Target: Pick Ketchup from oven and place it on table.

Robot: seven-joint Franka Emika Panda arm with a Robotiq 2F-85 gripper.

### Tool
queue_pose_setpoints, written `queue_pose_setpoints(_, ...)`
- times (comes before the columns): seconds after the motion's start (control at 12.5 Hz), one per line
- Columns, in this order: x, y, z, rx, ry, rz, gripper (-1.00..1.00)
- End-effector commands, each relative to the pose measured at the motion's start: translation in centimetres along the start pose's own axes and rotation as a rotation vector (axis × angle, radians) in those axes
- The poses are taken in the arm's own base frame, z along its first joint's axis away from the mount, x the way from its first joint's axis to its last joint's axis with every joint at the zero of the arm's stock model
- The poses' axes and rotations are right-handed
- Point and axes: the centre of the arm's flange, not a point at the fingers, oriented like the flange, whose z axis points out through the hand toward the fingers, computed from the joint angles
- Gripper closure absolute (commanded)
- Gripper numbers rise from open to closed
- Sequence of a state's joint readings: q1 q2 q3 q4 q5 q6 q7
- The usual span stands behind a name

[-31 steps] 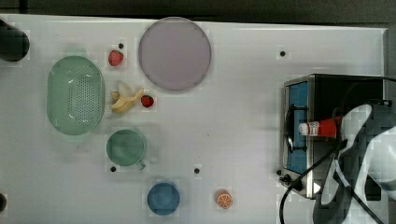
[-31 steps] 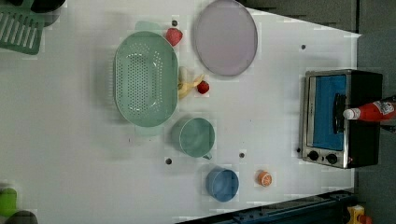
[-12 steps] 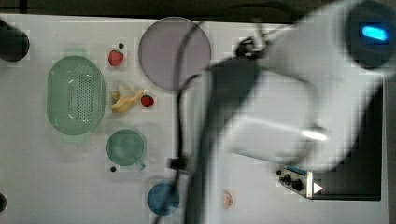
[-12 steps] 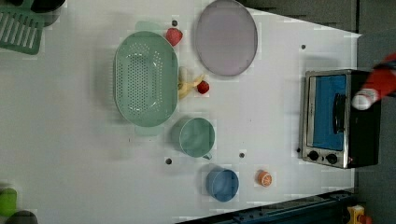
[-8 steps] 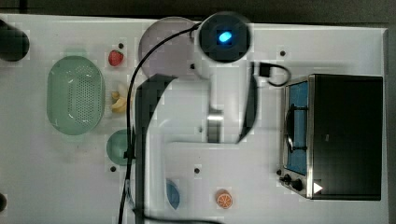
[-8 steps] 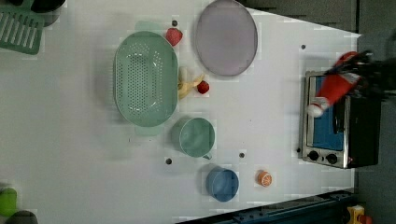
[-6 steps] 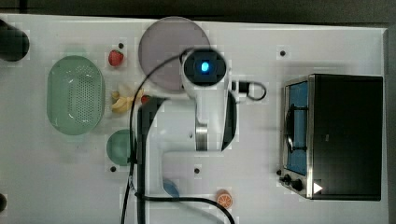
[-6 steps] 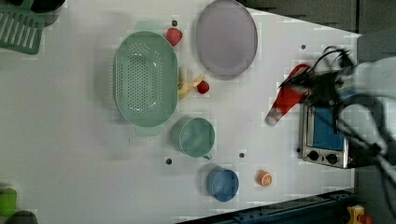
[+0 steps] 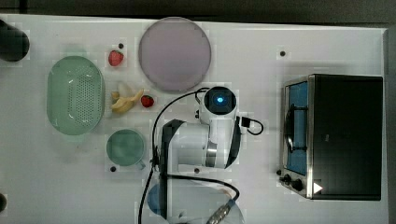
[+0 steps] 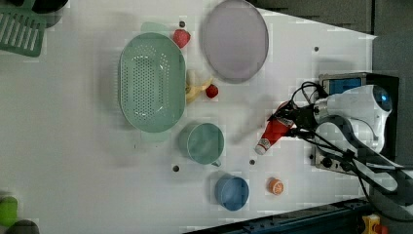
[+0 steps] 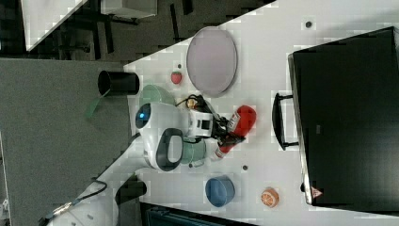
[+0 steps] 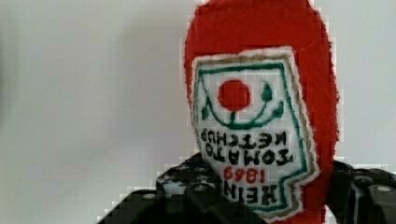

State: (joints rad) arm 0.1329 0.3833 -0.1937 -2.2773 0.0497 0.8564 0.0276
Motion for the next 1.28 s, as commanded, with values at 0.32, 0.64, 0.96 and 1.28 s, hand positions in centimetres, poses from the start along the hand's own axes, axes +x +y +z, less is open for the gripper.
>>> queue_pose_setpoints(0.32, 0.8, -2.9, -3.4, 0.159, 0.114, -0.011, -1.00)
queue_pose_setpoints(0.64, 1.2, -3.0, -17.8, 0.383, 0.248, 0.026, -1.00)
queue_pose_setpoints(0.96, -0.4, -0.1, -32.3, 0.455, 0.261, 0.013, -1.00)
queue_pose_setpoints(1.28, -0.9, 1.8, -39.6, 0.331, 0.222, -0.003, -1.00)
